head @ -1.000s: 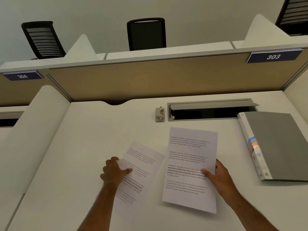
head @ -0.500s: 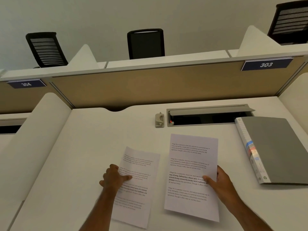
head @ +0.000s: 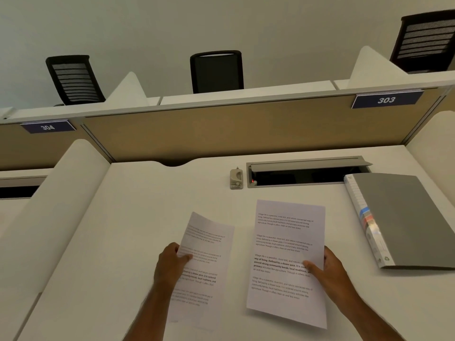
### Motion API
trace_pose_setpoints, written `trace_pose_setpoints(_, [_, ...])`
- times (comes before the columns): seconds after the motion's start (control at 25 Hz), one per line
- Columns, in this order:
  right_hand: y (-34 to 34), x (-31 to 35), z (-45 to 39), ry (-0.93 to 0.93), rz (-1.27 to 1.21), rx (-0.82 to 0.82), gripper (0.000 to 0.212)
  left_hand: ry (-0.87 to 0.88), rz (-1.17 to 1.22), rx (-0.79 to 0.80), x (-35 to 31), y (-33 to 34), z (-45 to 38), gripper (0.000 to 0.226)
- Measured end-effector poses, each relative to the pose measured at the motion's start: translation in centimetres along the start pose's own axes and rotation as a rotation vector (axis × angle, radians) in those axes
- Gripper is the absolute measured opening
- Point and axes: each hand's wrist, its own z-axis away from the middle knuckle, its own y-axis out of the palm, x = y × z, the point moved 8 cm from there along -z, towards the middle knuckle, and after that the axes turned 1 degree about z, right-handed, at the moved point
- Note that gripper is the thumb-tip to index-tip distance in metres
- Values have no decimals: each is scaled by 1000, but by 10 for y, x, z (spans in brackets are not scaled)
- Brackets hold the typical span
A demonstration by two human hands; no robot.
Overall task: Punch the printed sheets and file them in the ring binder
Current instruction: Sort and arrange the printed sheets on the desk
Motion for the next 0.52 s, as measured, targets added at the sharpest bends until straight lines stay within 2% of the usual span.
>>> trace_pose_setpoints(0.2, [-1, 1, 10, -18, 23, -9, 50, 124, 66, -18, -30, -20, 28, 22])
trace_pose_setpoints(0.32, [-2, 4, 18, -23, 17, -10, 46, 177, 188, -43, -55, -36, 54, 23])
trace_pose_setpoints(0.52, [-4, 0, 25, 13, 27, -9, 54, 271, 342, -59, -91, -59, 90, 34])
